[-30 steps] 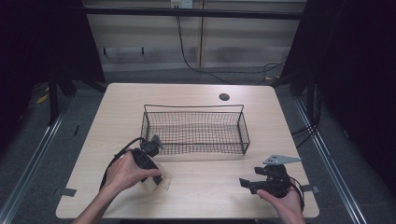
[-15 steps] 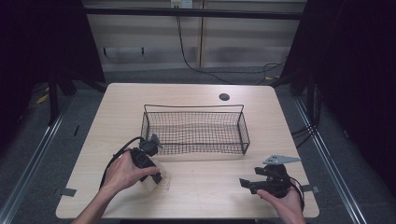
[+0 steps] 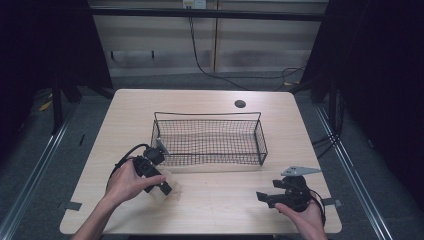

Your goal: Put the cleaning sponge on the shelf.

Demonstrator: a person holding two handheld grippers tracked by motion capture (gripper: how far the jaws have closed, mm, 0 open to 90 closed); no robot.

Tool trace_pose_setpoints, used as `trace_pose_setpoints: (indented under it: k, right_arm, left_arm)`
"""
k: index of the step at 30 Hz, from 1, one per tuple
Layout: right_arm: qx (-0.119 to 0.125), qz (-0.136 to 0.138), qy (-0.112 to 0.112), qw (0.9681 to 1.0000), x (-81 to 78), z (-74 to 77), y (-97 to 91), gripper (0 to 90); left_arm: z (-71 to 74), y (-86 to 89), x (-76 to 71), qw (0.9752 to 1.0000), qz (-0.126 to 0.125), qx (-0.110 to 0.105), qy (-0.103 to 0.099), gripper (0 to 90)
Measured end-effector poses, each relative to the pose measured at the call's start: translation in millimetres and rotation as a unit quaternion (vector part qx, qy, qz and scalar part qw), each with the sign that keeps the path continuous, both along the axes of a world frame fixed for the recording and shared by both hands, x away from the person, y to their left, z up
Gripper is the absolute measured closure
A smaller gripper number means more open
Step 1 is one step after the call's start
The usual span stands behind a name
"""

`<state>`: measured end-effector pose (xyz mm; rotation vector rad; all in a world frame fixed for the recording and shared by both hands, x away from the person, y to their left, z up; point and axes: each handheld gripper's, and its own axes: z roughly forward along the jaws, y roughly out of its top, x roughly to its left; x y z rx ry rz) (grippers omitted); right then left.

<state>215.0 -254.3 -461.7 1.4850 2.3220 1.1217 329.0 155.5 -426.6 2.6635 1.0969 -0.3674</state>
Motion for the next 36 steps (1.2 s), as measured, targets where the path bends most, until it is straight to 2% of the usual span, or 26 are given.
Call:
trace_pose_setpoints:
  k: [1, 3, 7, 13, 17, 27, 28, 32, 36]
  right_arm:
    - [0.001, -0.001, 0.001, 1.0000, 0.0, 0.1, -0.1, 17.0]
    - [0.001, -0.001, 0.001, 1.0000, 0.3, -0.1, -0.2, 16.7]
    - [0.002, 0.000, 0.002, 1.0000, 0.2, 0.1, 0.2, 16.5]
    - [0.002, 0.000, 0.003, 1.0000, 0.1, 0.1, 0.2, 16.5]
    - [0.004, -0.002, 0.004, 1.0000, 0.0, 0.4, -0.2, 16.4]
    - [0.007, 0.000, 0.006, 1.0000, 0.9, 0.1, -0.3, 16.2]
    - [0.007, 0.000, 0.006, 1.0000, 0.9, 0.1, -0.2, 16.2]
    - [0.007, 0.000, 0.006, 1.0000, 0.9, 0.1, -0.1, 16.2]
    - [0.007, 0.000, 0.008, 0.9999, 1.0, 0.1, 0.0, 16.1]
  left_arm:
    - [1.7, 1.3, -0.8, 1.0000, 0.001, 0.005, -0.006, 26.7]
    - [4.6, 3.3, -0.4, 1.0000, 0.000, -0.001, -0.007, 26.7]
    - [11.5, 4.9, -0.1, 0.9999, 0.002, -0.001, -0.013, 26.7]
    - [18.3, 7.7, 0.9, 0.9999, 0.003, -0.007, -0.013, 26.7]
    - [21.8, 9.4, -0.1, 0.9997, -0.003, -0.019, -0.015, 26.7]
    - [38.0, 11.7, -0.6, 0.9994, -0.005, -0.023, -0.026, 26.7]
    - [38.9, 11.5, -0.6, 0.9993, -0.014, -0.022, -0.026, 26.7]
    - [41.6, 11.8, -0.4, 0.9991, -0.019, -0.030, -0.024, 26.7]
    - [50.3, 12.2, -0.1, 0.9986, -0.027, -0.033, -0.033, 26.7]
